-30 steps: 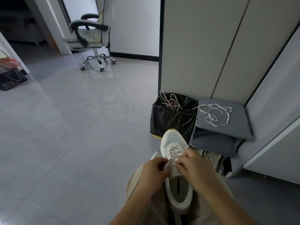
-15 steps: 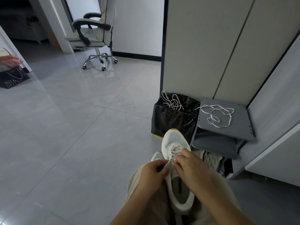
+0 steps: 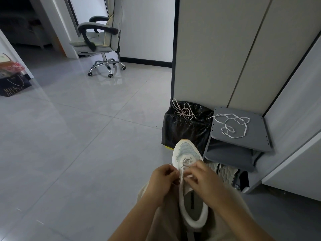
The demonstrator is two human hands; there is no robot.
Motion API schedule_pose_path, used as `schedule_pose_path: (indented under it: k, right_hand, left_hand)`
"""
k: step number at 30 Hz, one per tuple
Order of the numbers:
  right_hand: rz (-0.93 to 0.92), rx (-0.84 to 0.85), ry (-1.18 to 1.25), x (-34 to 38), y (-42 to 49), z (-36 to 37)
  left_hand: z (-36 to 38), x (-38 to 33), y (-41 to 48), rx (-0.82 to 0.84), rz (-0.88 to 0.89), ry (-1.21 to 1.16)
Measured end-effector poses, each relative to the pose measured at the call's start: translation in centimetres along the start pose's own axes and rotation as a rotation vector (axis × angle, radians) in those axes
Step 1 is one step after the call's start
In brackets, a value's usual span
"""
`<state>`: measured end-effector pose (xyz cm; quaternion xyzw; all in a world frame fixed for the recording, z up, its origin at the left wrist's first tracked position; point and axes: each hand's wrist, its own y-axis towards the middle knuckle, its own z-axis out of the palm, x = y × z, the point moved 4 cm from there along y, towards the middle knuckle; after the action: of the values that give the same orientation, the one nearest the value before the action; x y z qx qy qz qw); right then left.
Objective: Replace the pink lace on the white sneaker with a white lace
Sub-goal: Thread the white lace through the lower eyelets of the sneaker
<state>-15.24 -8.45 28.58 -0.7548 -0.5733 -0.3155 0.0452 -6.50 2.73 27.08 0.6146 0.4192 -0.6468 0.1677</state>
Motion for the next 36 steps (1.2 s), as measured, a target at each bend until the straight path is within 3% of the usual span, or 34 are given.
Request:
schedule_pose_path:
  k: [2,4,8,11,14,17,19,21,23,24,26,29,32,36]
  right_hand:
    - [0.156,-0.077,0.292,-1.4,-0.3,-1.7]
    - [0.279,-0.166,0.375,-3.4,-0.7,-3.1]
    - [0.426,0.162,0.361,-4.8,-1.5,-1.8]
    - [0.398,0.213,0.273,-4.5,-1.6,-0.9]
    - [0.407,0.174,0.246,-4.5,-1.4,-0.7]
    - [0.424,0.119,0.236,-4.6,-1.7,-0.6]
    - [0.405,0.038,0.204,-4.4,-1.9,-0.7]
    - [0.368,-0.089,0.205,-3.9,-1.9,-1.0]
    - [0.374,-0.187,0.262,-3.8,-2.0,-1.6]
    - [0.397,-0.18,0.278,-3.9,-2.1,-1.6]
    - [0.468,-0.045,0.254,-4.2,-2.2,-1.3]
    - [0.472,0.121,0.152,-4.2,-2.2,-1.1]
    - [0.429,0.166,0.094,-4.1,-2.1,-1.2]
    - [0.377,0.111,0.071,-3.7,-2.0,-1.2]
  left_hand:
    - [-1.9,0.0,0.2,-0.106,-0.012,-0.142]
    - [-5.5,0.4,-0.1,-0.246,-0.028,-0.374]
    - [-15.3,3.6,-1.4,-0.509,-0.058,-0.516]
    - [-20.7,7.7,-2.7,-0.704,-0.195,-0.679]
    - [-21.8,9.6,-3.5,-0.812,-0.3,-0.505]
    - [-19.5,7.5,-3.3,-0.909,-0.211,0.143]
    - [-15.2,4.2,-2.2,-0.822,0.036,0.467]
    - [-8.6,1.1,-1.4,-0.481,0.252,0.472]
    - [-2.2,-0.2,-0.7,-0.117,0.287,0.64]
    - [-0.3,0.1,-0.3,-0.033,0.289,0.751]
    - [0.6,0.5,0.1,-0.022,0.27,0.853]
    - [-1.0,0.3,-0.1,-0.035,0.282,0.74]
    - [-4.5,0.5,-1.2,-0.17,0.301,0.68]
    - [-9.8,2.1,-2.4,-0.334,0.2,0.617]
